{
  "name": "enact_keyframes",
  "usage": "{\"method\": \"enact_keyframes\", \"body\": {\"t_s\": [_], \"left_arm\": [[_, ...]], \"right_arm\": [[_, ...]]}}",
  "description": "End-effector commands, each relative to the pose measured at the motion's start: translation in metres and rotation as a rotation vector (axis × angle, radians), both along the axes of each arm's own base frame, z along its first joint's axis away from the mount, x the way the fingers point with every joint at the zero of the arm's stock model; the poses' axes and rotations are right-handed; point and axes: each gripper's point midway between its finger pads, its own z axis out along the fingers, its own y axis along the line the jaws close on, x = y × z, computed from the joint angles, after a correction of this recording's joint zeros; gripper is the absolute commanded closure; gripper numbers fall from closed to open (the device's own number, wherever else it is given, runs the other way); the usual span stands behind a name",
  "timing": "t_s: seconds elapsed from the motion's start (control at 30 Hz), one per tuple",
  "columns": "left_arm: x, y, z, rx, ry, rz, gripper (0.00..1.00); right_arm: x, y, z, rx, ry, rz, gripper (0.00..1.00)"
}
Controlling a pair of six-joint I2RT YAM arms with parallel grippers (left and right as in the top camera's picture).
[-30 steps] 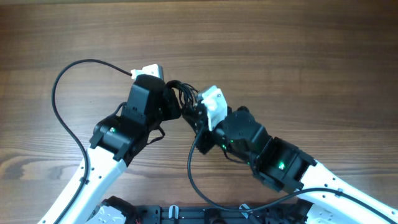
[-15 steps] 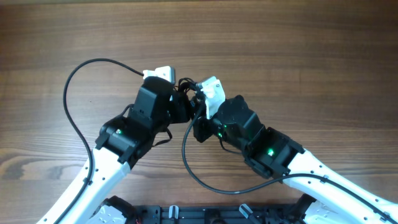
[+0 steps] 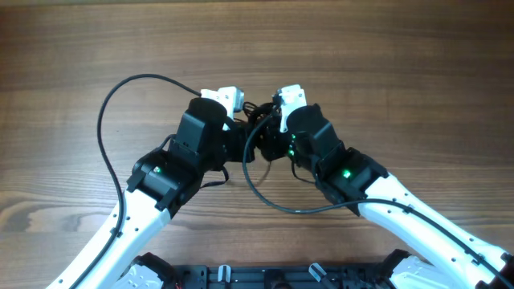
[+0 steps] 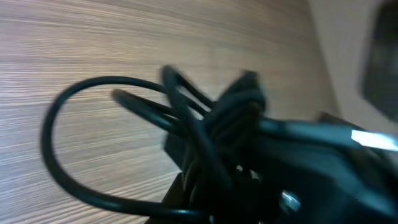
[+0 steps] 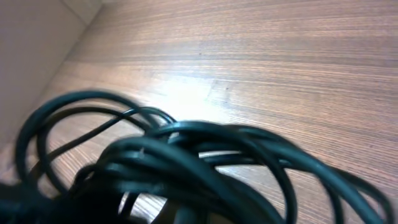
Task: Untangle cables
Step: 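Hold the coil with both grippers and rotate the right gripper to loosen loops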
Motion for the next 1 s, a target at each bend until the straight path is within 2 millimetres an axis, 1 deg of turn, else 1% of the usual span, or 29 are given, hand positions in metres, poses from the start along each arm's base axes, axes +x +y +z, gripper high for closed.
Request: {"method": "enact_keyframes", "body": {"t_s": [0.0, 0.07, 0.13, 0.2, 0.3, 0.33, 0.4, 0.43, 0.47, 0.5, 0.57, 0.6, 0.63, 0.77, 0.83, 0.87, 0.9, 0.97], "left_arm": [[-0.038, -0.039, 0.035, -0.18, -0.006, -0.278, 0.96], [-0.04, -0.041, 0.037, -0.168, -0.045, -0.321, 0.96], [-0.037, -0.039, 0.035, -0.139, -0.076, -0.326, 0.96], [-0.027, -0.032, 0.033, -0.11, -0.092, -0.278, 0.96], [-0.006, -0.013, 0.029, -0.061, -0.114, -0.169, 0.96], [-0.001, -0.008, 0.028, -0.052, -0.118, -0.145, 0.96], [0.007, 0.003, 0.027, -0.04, -0.12, -0.101, 0.96], [0.012, 0.009, 0.027, -0.037, -0.12, -0.08, 0.96], [0.015, 0.013, 0.026, -0.036, -0.119, -0.066, 0.96], [0.017, 0.016, 0.026, -0.035, -0.119, -0.054, 0.96], [0.022, 0.023, 0.025, -0.032, -0.116, -0.032, 0.96], [0.023, 0.024, 0.025, -0.031, -0.116, -0.028, 0.96], [0.025, 0.026, 0.024, -0.029, -0.115, -0.019, 0.96], [0.03, 0.034, 0.023, -0.004, -0.123, 0.02, 0.96], [0.031, 0.035, 0.022, 0.001, -0.122, 0.026, 0.96], [0.031, 0.035, 0.021, 0.002, -0.119, 0.026, 0.96], [0.03, 0.035, 0.021, 0.003, -0.118, 0.025, 0.96], [0.029, 0.034, 0.02, 0.001, -0.11, 0.019, 0.96]], "right_arm": [[0.009, -0.004, -0.014, -0.005, 0.033, -0.023, 0.95], [0.006, 0.003, -0.01, 0.026, 0.03, 0.011, 0.95], [0.002, 0.01, -0.007, 0.052, 0.036, 0.049, 0.92], [-0.001, 0.01, -0.009, 0.051, 0.051, 0.06, 0.74], [-0.007, 0.007, -0.011, 0.041, 0.08, 0.064, 0.65], [-0.01, 0.006, -0.009, 0.046, 0.086, 0.068, 0.64], [-0.017, 0.005, 0.003, 0.068, 0.076, 0.089, 0.59], [-0.021, 0.003, 0.014, 0.086, 0.057, 0.094, 0.53], [-0.023, 0.001, 0.025, 0.101, 0.036, 0.095, 0.49], [-0.026, -0.001, 0.033, 0.113, 0.019, 0.095, 0.48], [-0.036, -0.01, 0.062, 0.156, -0.037, 0.099, 0.43], [-0.039, -0.013, 0.068, 0.165, -0.05, 0.1, 0.41], [-0.045, -0.017, 0.077, 0.178, -0.066, 0.101, 0.39], [-0.06, -0.03, 0.091, 0.186, -0.083, 0.104, 0.37], [-0.064, -0.035, 0.092, 0.173, -0.091, 0.105, 0.37], [-0.065, -0.037, 0.091, 0.16, -0.096, 0.105, 0.39], [-0.066, -0.038, 0.09, 0.147, -0.102, 0.111, 0.42], [-0.064, -0.037, 0.084, 0.108, -0.116, 0.127, 0.42]]}}
